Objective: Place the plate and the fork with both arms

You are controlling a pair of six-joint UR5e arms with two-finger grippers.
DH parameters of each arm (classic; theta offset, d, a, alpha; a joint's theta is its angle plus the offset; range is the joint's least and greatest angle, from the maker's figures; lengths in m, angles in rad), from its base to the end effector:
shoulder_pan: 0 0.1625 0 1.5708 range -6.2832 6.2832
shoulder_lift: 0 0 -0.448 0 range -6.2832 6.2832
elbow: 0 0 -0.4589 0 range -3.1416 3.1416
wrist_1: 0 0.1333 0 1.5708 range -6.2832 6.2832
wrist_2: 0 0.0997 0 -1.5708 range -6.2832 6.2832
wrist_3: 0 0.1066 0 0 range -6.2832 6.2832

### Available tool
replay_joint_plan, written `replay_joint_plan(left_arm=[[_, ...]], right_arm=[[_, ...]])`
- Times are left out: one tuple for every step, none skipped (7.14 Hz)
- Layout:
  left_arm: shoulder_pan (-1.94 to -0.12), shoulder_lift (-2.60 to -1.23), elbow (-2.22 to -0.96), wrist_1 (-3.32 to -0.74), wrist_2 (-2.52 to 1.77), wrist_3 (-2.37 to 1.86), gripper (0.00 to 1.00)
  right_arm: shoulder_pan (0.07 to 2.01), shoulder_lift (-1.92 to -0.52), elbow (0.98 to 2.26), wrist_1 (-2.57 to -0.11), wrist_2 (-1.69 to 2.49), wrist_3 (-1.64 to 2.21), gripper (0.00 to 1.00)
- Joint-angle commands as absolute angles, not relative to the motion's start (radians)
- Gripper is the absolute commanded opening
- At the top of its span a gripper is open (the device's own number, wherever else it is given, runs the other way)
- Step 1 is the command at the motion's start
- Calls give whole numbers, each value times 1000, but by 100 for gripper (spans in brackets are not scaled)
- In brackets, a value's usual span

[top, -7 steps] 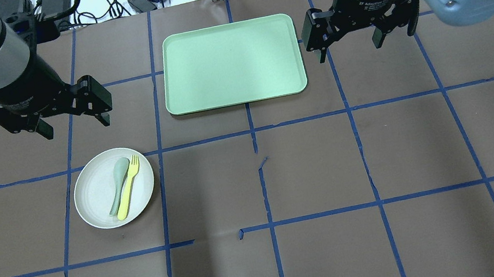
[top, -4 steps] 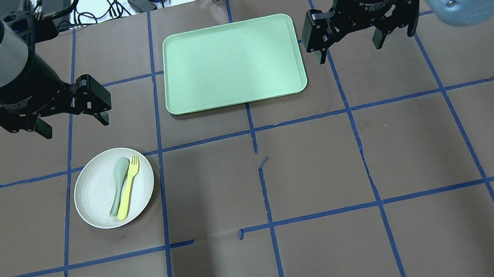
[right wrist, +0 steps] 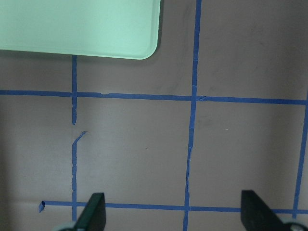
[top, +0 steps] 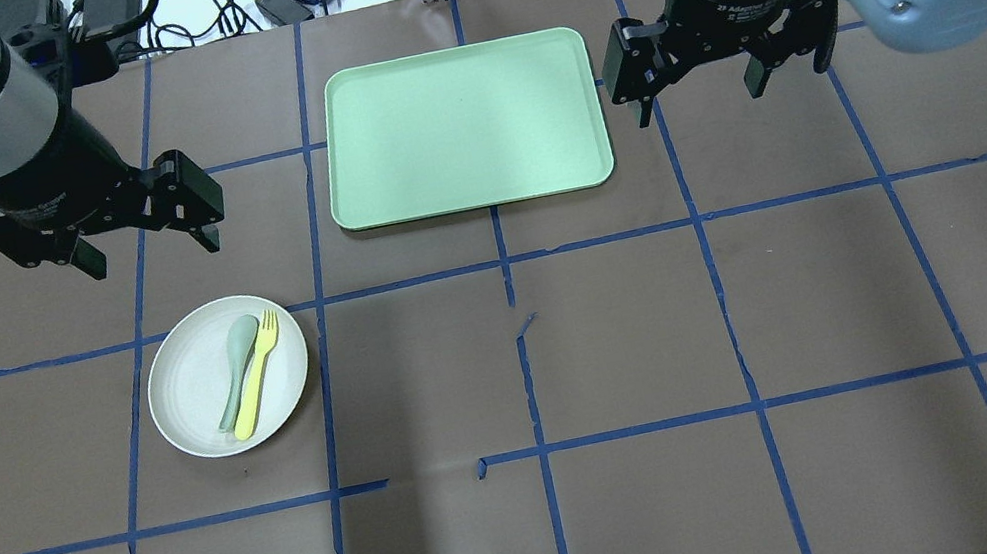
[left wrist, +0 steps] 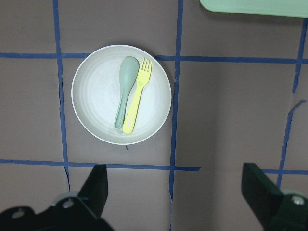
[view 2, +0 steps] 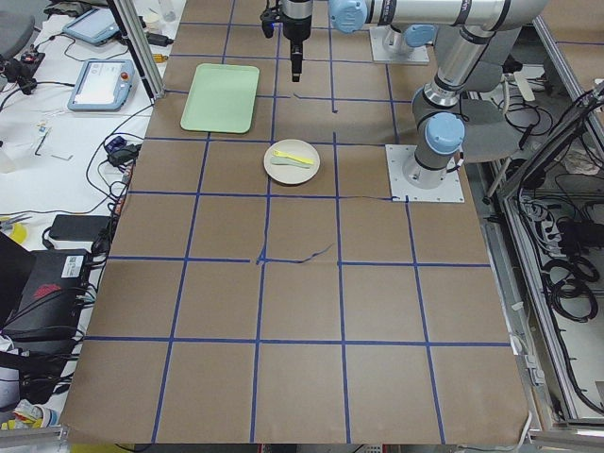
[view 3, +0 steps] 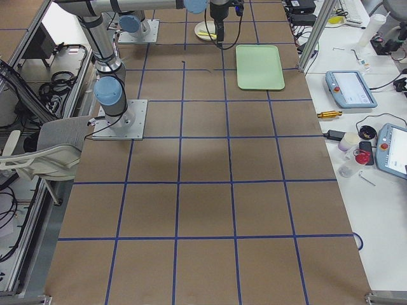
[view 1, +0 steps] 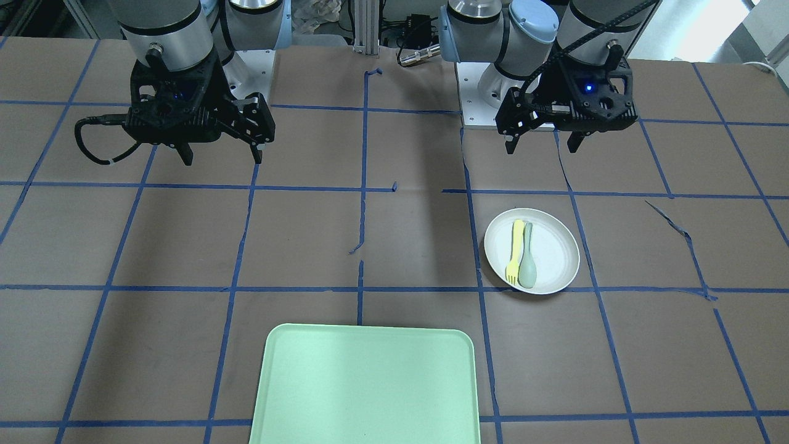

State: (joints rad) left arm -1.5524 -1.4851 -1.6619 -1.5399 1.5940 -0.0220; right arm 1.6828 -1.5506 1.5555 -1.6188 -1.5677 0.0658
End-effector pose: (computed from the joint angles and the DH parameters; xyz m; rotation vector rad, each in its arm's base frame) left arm -0.1212 -0.5252 0.5024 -0.0634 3.1175 -0.0398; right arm 0.1967 -0.5536 0.5060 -0.0725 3.1331 -0.0669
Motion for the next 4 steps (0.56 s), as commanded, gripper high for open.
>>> replay_joint_plan(left_arm=[[-1552, -1483, -1663, -1542, 1566, -17, 100], [-1552, -1482, -1664, -1542, 1568, -15, 100], [-1552, -1483, -1664, -1542, 1568, -14, 100], [-1552, -1489, -1672, -1539, 1569, -9, 100]], right_arm=[[1683, -1551, 1555, -1617, -1568, 66, 100], [1683, -1551, 1555, -1615, -1568, 66, 100], [1683, -1551, 1555, -1615, -1568, 66, 100], [1683, -1549, 1555, -1611, -1568, 66, 100]])
